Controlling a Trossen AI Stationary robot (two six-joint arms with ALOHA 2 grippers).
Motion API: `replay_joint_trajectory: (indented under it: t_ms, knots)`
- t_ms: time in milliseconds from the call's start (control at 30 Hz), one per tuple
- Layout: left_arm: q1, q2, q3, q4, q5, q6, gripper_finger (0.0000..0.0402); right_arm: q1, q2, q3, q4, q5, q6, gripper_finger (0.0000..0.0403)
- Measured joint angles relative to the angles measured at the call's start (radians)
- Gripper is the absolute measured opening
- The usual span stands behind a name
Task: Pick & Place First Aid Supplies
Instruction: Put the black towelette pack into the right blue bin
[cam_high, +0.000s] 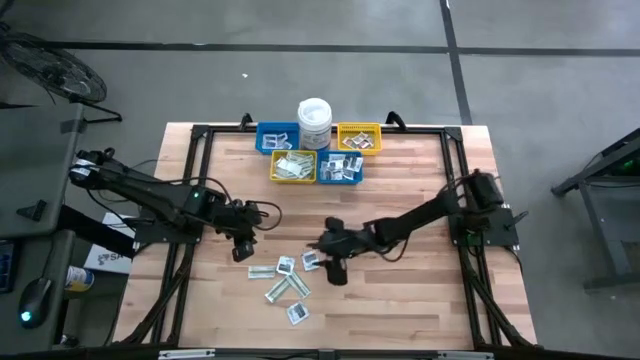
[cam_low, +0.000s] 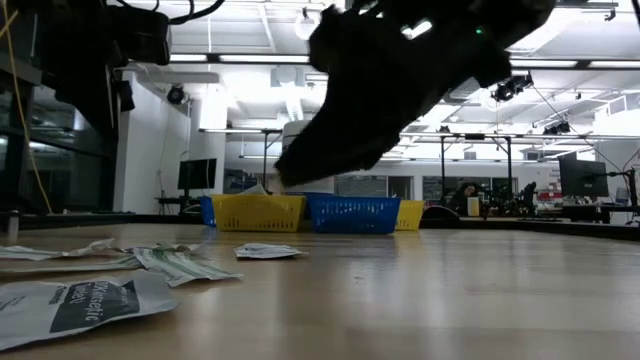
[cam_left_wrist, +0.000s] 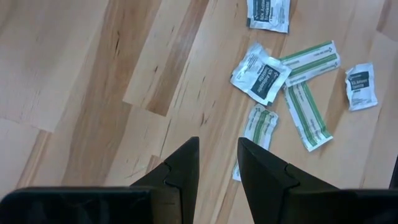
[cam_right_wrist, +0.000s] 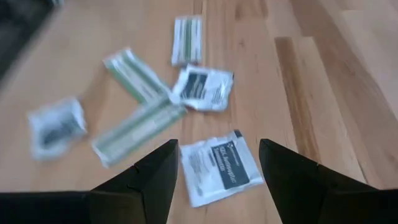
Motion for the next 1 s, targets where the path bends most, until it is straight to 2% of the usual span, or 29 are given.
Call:
replay_joint_trajectory:
  t_ms: [200,400,567,833,1000]
  knots:
    - [0.0,0.001,0.0,-0.001,0.0,-0.002,0.0111,0.015,0.076,0.124,-0.17,0.014,-0.193,0.0218]
    - [0.0,0.001,0.0,-0.001,0.002,-0.003,0.0111,0.03,0.093,0.166,-0.292,0.012,-0.317,0.0218]
    - [0.0,0.001,0.0,0.0,0.003,-0.011,0.0111,0.034,0.093,0.166,-0.32,-0.004,-0.381,0.0218]
    - [0.0,0.0,0.0,0.0,-0.016,-0.025,0.0111,0.034,0.101,0.165,-0.324,-0.039,-0.393,0.0218]
    - [0.0,0.0,0.0,0.0,-0.016,-0.025,0.0111,0.032,0.101,0.165,-0.309,-0.011,-0.442,0.0216]
